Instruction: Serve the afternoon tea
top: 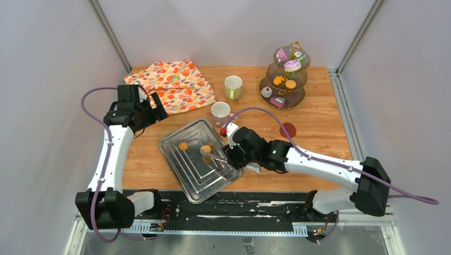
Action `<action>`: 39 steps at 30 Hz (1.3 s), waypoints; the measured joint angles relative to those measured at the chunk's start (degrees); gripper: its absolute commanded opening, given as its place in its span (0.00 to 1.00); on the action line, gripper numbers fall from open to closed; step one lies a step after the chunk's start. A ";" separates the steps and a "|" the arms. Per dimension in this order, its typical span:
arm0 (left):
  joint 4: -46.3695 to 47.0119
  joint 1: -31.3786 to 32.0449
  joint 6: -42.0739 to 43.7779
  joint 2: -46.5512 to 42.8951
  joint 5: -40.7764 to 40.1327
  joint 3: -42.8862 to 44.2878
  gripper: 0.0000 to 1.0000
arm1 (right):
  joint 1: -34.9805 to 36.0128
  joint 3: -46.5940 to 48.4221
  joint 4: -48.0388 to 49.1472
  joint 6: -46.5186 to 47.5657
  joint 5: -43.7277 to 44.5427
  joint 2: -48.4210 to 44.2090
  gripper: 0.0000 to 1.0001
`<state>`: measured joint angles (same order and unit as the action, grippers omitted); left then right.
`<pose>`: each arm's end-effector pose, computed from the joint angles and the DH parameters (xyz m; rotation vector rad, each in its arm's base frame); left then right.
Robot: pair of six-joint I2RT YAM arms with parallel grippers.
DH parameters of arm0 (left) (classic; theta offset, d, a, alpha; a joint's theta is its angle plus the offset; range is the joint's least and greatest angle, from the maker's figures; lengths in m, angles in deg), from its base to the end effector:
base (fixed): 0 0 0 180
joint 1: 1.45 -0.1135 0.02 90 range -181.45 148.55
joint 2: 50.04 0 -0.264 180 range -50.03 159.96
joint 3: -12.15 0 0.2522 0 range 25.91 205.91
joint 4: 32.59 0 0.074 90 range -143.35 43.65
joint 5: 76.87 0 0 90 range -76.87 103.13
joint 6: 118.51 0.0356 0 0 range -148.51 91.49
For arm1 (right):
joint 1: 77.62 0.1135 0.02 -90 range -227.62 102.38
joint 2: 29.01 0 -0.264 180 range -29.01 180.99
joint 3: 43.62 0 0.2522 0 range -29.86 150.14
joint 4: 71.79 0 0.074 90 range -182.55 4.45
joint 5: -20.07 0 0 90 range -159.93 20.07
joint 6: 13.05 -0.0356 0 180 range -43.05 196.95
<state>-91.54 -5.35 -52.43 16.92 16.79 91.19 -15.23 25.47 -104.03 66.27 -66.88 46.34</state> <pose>0.2378 0.0139 0.3293 -0.5476 2.3370 -0.2404 0.1359 0.2558 0.2732 -0.9839 2.0985 0.6159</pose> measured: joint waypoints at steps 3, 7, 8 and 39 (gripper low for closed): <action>0.00 0.00 -0.09 0.00 0.20 0.09 1.00 | -0.59 -0.35 -0.04 -0.46 -0.28 -0.85 0.10; 0.02 0.00 -0.09 0.02 0.33 0.24 1.00 | -1.70 -0.94 -0.44 -1.03 -0.52 -2.12 0.10; 0.02 0.00 -0.09 0.00 0.37 0.28 1.00 | -2.10 -1.14 -0.66 -1.27 -0.52 -2.51 0.10; 0.04 0.00 -0.09 0.07 0.83 0.42 1.00 | -48.28 -5.31 -17.40 -4.85 7.58 -21.57 0.12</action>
<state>-91.49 -5.35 -52.52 16.99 17.63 91.60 -63.51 20.16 -121.43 61.42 -59.30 24.76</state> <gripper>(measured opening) 0.996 0.406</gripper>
